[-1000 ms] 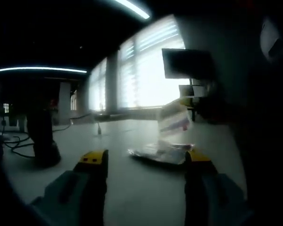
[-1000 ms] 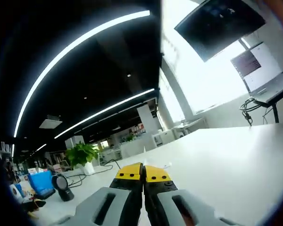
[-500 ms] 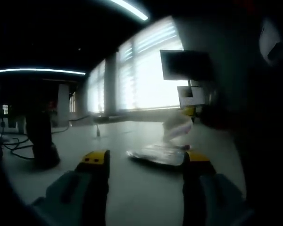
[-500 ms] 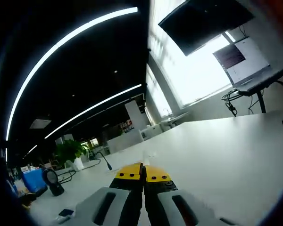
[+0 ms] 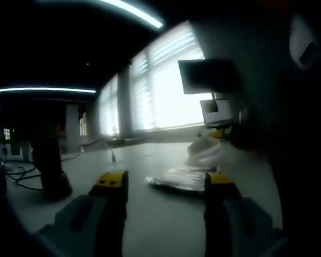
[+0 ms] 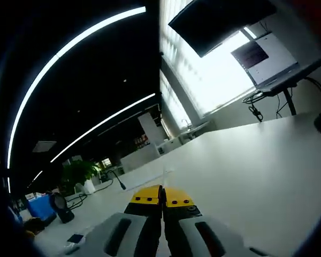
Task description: Clip sheet goods on table flip sheet goods clip sheet goods scan sheet goods put sheet goods back to table
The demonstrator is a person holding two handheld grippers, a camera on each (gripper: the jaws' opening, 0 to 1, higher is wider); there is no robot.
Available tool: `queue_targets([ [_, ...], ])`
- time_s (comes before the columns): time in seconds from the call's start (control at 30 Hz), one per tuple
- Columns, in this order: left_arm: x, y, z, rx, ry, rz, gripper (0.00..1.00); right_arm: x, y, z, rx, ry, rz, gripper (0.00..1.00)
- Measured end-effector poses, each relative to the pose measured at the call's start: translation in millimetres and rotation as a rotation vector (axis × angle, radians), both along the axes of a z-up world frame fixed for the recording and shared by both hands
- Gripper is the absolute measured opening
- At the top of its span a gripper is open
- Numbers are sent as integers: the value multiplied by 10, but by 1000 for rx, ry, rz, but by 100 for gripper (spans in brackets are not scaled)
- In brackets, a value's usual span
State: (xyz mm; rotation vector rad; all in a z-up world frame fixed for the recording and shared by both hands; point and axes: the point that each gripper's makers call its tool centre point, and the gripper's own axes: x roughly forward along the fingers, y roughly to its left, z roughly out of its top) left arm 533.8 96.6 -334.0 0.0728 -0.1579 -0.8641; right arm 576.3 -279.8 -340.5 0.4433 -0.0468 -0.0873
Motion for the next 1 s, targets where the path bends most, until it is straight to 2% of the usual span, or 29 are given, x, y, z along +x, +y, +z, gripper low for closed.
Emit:
queue_targets([
  [0.07,5,1,-4,1,2,1,51,-25,29,10,-14,1,0,0],
  [0.2,17,21,-26,10,8,27,39,-45,46,30,-10,5,-3,0],
  [0.33,24,26,-27,5,14,26,42,-84,81,-31,-62,32,-7,0],
  [0.53,2,-8,-65,6,42,7,44,-127,45,-92,-5,61,3,0],
  [0.73,4,5,-41,-13,43,7,44,-185,-24,-275,29,99,1,0],
  [0.83,1,-10,-57,-6,47,4,44,-197,-23,-251,29,100,5,0],
  [1.0,18,0,-49,-12,46,10,45,-204,-53,-292,73,113,9,0],
])
